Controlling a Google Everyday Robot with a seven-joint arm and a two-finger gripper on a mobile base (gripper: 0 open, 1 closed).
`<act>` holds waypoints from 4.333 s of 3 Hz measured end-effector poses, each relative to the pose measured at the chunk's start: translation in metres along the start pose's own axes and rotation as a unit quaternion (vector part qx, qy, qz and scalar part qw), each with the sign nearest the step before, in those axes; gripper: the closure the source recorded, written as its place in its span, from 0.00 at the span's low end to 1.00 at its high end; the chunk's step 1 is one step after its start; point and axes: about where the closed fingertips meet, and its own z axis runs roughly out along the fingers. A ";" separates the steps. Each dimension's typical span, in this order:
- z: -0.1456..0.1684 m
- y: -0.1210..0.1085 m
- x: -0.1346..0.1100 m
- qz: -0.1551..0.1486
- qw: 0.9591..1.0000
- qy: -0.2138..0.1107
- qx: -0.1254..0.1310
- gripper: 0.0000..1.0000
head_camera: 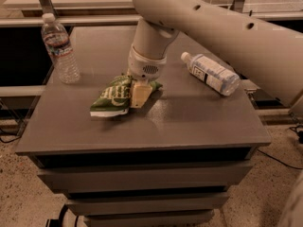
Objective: Move green jalapeno chip bag near water bottle
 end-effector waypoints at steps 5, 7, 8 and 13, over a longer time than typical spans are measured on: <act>-0.086 -0.086 -0.045 -0.045 0.975 -0.163 0.147 1.00; -0.047 -0.096 -0.058 -0.057 0.960 -0.183 0.202 1.00; -0.033 -0.100 -0.064 -0.067 0.959 -0.182 0.208 1.00; 0.000 -0.092 -0.084 -0.081 0.964 -0.180 0.176 0.00</act>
Offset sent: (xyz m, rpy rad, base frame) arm 0.0987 0.0390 0.0952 0.2494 -0.0534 -0.0076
